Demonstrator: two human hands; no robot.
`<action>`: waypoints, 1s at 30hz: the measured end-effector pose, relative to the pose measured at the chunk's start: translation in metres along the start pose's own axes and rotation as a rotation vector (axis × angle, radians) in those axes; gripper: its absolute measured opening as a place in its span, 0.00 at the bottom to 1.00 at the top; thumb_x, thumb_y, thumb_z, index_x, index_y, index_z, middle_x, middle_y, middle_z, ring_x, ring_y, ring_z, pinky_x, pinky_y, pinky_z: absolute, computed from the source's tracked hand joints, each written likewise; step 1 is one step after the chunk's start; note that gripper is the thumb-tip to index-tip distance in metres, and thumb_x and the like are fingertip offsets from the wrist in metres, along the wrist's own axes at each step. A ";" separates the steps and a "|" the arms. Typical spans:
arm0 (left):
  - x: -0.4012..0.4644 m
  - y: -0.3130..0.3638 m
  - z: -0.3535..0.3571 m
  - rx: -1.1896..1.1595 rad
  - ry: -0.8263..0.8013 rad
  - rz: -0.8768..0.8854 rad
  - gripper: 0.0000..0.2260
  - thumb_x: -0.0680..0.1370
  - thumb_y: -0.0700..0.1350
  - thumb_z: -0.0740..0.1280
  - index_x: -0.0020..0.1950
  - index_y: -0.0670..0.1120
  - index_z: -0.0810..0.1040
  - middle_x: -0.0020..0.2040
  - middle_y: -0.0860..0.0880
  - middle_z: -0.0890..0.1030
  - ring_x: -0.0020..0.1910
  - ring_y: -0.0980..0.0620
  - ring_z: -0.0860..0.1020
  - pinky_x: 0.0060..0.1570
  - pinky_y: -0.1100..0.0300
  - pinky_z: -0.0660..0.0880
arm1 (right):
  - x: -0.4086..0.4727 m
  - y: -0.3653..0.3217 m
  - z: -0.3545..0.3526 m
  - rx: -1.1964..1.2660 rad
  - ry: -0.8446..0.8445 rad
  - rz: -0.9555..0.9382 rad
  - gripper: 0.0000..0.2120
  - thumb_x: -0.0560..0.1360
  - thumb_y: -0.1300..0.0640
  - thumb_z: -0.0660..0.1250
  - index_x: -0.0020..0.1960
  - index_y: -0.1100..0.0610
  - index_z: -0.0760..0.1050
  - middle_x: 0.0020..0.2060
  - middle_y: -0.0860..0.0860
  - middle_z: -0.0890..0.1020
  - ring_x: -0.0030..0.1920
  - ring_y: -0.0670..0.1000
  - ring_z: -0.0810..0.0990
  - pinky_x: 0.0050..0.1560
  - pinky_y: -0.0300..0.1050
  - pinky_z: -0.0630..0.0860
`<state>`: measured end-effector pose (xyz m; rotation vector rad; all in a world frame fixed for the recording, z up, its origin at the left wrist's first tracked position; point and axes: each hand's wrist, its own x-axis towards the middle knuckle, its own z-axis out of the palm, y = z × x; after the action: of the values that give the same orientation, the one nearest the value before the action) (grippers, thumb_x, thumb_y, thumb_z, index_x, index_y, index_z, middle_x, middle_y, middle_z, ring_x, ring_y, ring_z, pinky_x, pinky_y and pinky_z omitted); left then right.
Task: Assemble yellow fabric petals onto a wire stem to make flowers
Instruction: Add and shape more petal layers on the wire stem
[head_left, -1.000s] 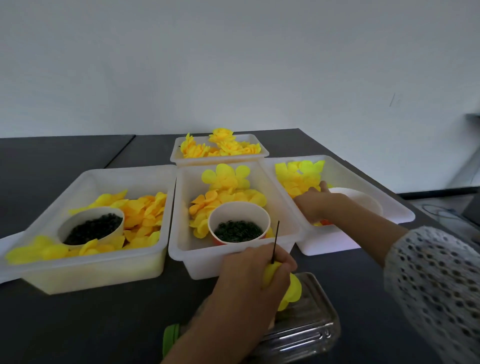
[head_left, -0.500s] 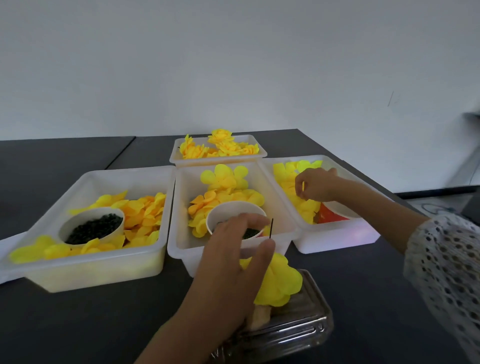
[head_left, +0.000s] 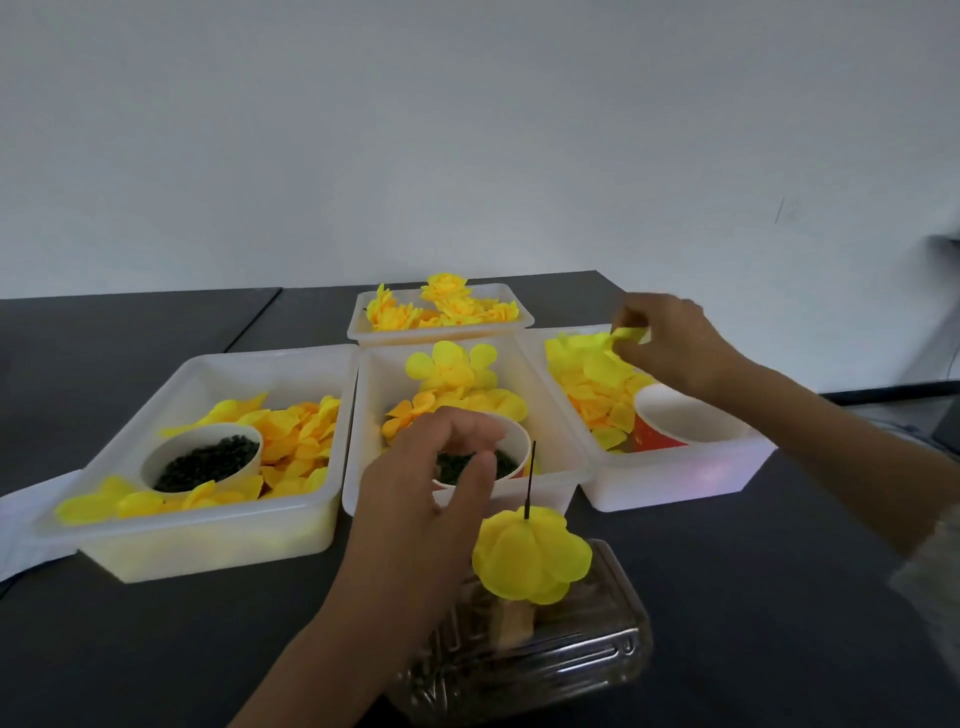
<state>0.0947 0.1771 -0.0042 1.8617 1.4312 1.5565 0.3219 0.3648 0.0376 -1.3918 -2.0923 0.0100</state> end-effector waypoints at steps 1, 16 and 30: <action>0.001 0.000 -0.002 0.016 0.021 0.011 0.09 0.79 0.40 0.65 0.47 0.54 0.80 0.45 0.63 0.80 0.47 0.65 0.77 0.42 0.76 0.68 | -0.010 -0.012 -0.012 0.101 0.056 -0.048 0.05 0.70 0.65 0.69 0.42 0.57 0.75 0.40 0.51 0.81 0.46 0.53 0.78 0.54 0.45 0.71; 0.009 0.024 -0.014 -0.480 -0.325 -0.466 0.19 0.72 0.53 0.69 0.46 0.35 0.79 0.24 0.53 0.70 0.23 0.58 0.68 0.24 0.67 0.66 | -0.128 -0.085 -0.039 -0.196 0.477 -0.898 0.14 0.67 0.66 0.71 0.45 0.56 0.67 0.46 0.52 0.75 0.40 0.56 0.69 0.42 0.48 0.63; 0.009 0.025 -0.008 -0.328 -0.035 -0.174 0.15 0.79 0.42 0.64 0.38 0.32 0.70 0.26 0.52 0.68 0.26 0.58 0.65 0.28 0.67 0.66 | -0.134 -0.103 -0.033 1.076 -0.424 0.371 0.27 0.79 0.41 0.54 0.32 0.56 0.76 0.29 0.55 0.76 0.23 0.50 0.68 0.23 0.38 0.63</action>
<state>0.0986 0.1705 0.0223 1.5252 1.2014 1.5553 0.2861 0.1967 0.0334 -1.0651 -1.5926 1.4482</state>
